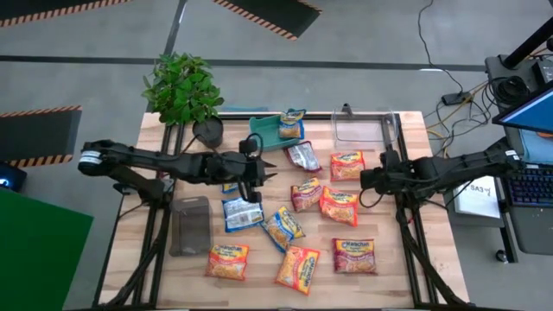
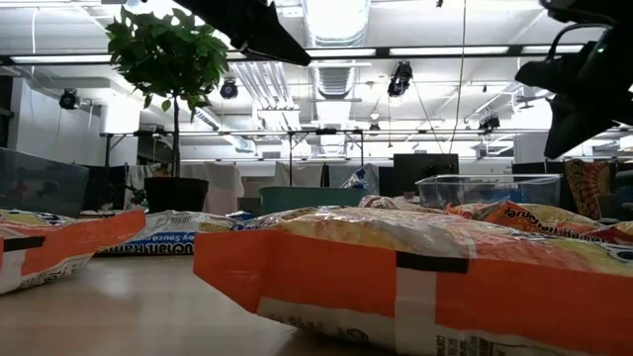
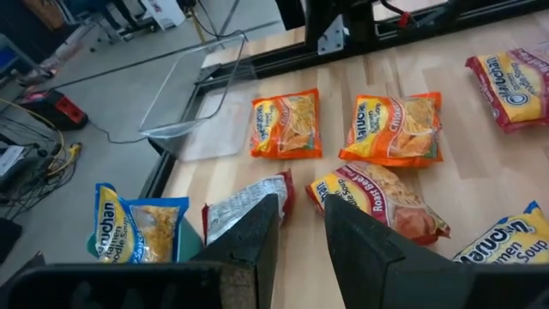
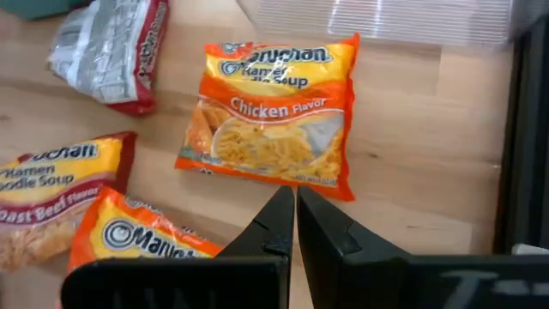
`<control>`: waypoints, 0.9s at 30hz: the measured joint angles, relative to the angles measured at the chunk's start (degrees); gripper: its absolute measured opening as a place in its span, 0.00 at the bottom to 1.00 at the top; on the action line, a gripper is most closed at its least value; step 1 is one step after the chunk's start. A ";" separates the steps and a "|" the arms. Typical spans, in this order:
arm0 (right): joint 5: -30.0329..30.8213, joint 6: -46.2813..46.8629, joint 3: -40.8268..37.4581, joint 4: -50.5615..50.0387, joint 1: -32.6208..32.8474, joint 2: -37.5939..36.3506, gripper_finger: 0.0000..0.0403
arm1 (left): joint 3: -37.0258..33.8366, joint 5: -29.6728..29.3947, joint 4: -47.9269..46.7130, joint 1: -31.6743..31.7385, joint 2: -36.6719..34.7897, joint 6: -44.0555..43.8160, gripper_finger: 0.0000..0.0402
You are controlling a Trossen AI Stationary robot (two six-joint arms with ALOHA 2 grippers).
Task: Sort Maruchan noodles
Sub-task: Put the top orange noodle pack into the transparent bin
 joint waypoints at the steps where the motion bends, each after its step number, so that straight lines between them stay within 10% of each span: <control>1: 0.00 0.00 0.00 0.47 -0.52 0.07 0.02 | -0.16 0.00 -0.11 0.00 -0.08 -0.10 0.20; 27: -19.52 -36.16 -0.04 22.77 -33.05 11.54 0.02 | -2.42 0.13 2.85 0.00 -0.56 -1.66 0.20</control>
